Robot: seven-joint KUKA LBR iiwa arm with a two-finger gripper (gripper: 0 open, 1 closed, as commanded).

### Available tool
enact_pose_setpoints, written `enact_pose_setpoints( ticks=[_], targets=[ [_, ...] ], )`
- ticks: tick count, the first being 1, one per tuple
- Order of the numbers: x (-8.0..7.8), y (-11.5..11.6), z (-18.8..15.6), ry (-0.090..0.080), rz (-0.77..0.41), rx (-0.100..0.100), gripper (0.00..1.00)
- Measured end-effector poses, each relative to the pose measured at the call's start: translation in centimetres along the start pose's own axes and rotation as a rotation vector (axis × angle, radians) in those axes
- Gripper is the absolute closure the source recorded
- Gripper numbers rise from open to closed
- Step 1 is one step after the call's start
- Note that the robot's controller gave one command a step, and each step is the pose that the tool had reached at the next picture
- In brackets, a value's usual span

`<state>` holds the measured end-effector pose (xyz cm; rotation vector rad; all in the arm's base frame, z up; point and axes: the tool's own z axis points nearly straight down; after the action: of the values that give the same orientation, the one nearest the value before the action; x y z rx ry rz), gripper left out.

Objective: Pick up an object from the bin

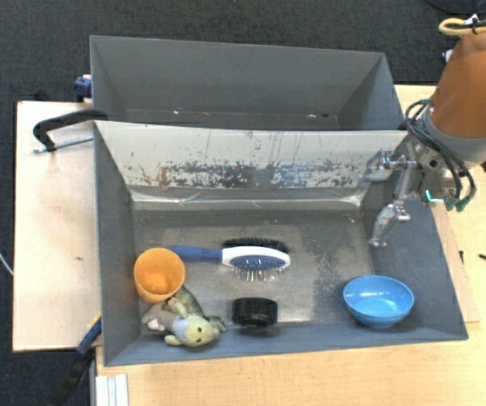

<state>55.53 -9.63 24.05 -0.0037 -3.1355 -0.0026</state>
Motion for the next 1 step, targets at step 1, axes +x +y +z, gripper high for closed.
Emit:
enact_pose_setpoints(
  ticks=[1],
  targets=[
    [6.08, 1.17, 16.70, -0.008, -0.126, 0.001, 0.00]
  ],
)
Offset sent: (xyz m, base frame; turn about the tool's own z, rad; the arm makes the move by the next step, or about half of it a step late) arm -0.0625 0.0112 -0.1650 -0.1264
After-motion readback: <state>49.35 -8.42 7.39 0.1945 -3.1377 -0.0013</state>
